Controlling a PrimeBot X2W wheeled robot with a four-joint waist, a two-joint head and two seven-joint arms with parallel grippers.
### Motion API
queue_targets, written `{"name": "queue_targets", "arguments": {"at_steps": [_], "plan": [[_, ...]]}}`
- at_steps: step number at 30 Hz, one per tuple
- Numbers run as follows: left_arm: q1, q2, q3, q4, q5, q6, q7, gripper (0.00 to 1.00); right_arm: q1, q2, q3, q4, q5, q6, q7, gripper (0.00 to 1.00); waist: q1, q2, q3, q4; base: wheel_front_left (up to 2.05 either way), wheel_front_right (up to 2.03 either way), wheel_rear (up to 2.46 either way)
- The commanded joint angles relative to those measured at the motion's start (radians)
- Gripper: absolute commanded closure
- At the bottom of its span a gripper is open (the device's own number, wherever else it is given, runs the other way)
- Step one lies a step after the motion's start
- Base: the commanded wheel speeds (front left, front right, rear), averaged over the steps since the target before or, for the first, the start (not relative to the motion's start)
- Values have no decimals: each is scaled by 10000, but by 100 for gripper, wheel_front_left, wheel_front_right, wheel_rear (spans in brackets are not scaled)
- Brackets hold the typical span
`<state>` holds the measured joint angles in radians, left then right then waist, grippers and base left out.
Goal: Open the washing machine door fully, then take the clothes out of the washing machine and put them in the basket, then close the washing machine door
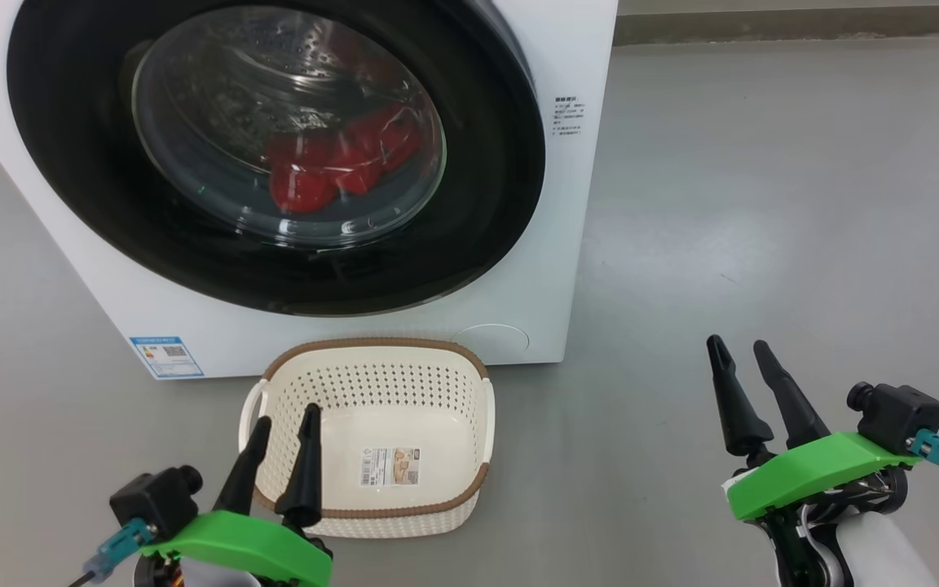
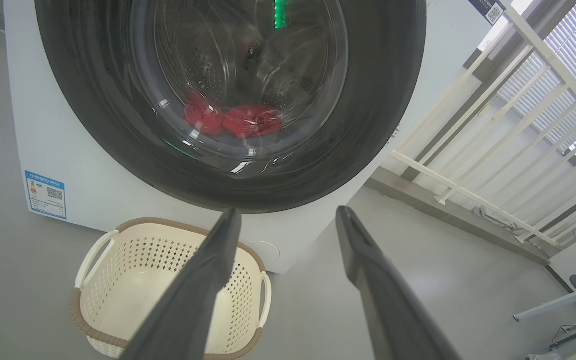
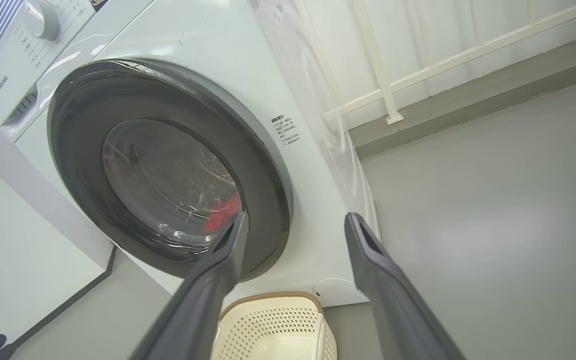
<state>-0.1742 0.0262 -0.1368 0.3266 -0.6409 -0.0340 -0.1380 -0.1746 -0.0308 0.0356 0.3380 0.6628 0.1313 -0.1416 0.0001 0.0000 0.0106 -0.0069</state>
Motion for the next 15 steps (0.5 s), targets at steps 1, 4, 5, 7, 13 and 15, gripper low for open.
{"name": "queue_targets", "arguments": {"at_steps": [1, 4, 5, 7, 13, 15], "plan": [[-616, 190, 110, -281, 432, 117, -177, 0, -530, -100, 201, -278, -435, -4, -148, 0, -1, 0, 11, 1, 0, 0, 0], [-662, 192, 70, -311, 692, 169, -237, 0, -578, -105, 227, -256, -676, -4, -207, 0, -1, 0, 21, 3, 0, 0, 0], [-686, 194, 52, -339, 822, 195, -266, 0, -604, -108, 241, -247, -795, -4, -236, 0, -1, 0, 26, 5, 0, 0, 0], [-729, 197, 39, -452, 1089, 246, -325, 0, -659, -113, 273, -226, -1028, -4, -295, 0, -1, 0, 35, 3, 0, 0, 0], [-812, 205, -17, -549, 1821, 398, -502, 0, -809, -129, 369, -165, -1717, -4, -471, 0, -1, 0, 39, 4, 0, 0, 0], [-855, 208, -36, -565, 2044, 446, -561, 0, -856, -134, 392, -146, -1953, -5, -530, 0, -1, 0, 41, 4, 0, 0, 0]]}}
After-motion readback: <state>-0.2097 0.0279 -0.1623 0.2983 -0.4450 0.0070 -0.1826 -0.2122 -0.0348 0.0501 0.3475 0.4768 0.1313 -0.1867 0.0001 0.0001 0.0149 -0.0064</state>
